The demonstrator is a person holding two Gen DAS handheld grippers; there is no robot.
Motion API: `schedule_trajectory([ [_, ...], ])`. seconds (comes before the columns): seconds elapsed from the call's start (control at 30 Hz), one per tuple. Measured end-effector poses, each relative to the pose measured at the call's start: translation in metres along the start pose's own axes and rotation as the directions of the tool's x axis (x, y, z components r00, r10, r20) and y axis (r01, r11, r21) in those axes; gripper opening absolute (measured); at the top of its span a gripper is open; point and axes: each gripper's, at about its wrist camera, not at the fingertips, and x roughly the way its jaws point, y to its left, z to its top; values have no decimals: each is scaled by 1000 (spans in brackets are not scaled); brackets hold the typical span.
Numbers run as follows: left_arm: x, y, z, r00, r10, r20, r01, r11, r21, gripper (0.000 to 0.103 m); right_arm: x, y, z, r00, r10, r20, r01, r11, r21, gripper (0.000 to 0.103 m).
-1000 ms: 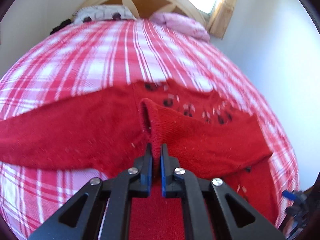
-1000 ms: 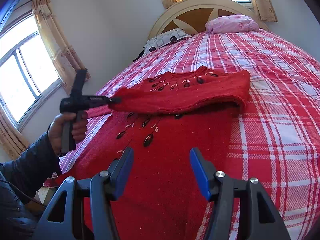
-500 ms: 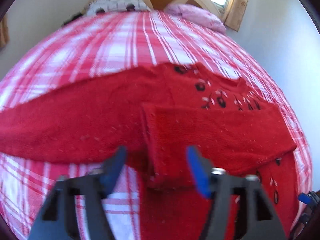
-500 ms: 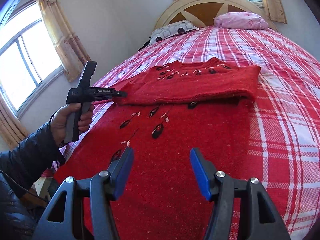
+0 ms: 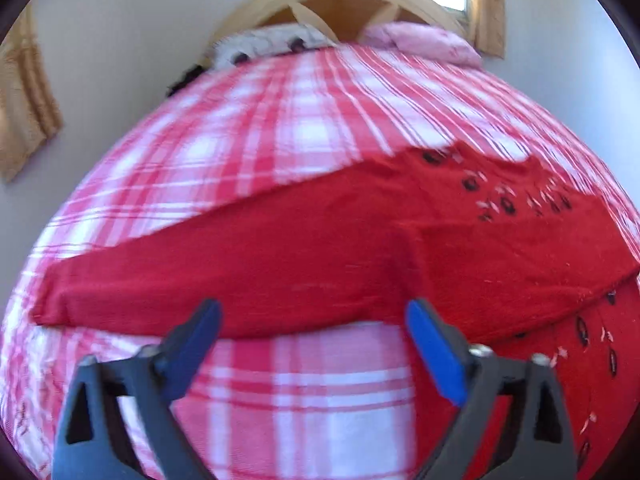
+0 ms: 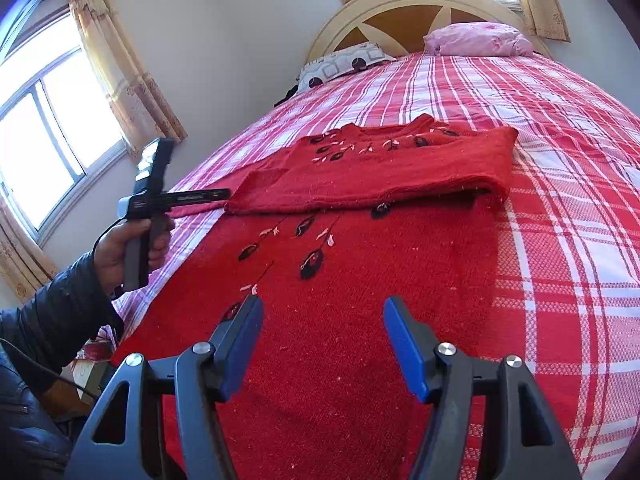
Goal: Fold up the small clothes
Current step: 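Move the left gripper to the other sleeve cuff and close on it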
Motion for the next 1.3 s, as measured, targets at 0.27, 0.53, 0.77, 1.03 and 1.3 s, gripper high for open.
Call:
schedule_trajectory([
  [0.27, -13, 137, -22, 980, 198, -33, -200, 955, -221, 103, 3, 4, -3, 1000, -29, -7, 29, 999, -23, 64],
  [0.53, -3, 234, -44, 975, 195, -105, -221, 822, -526, 94, 8, 10, -3, 999, -34, -7, 34, 999, -39, 64],
  [0.77, 20, 263, -53, 995, 45, -90, -96, 676, -731, 83, 10, 18, -4, 999, -52, -7, 52, 996, -68, 64],
  [1.03, 23, 273, -53, 999, -39, 3, 25, 586, -810, 80, 9, 17, -6, 998, -59, -6, 58, 996, -63, 64],
  [1.3, 35, 277, -50, 1000, -27, 3, 19, 586, -810, 61, 9, 14, -6, 998, -61, -6, 60, 997, -53, 64],
])
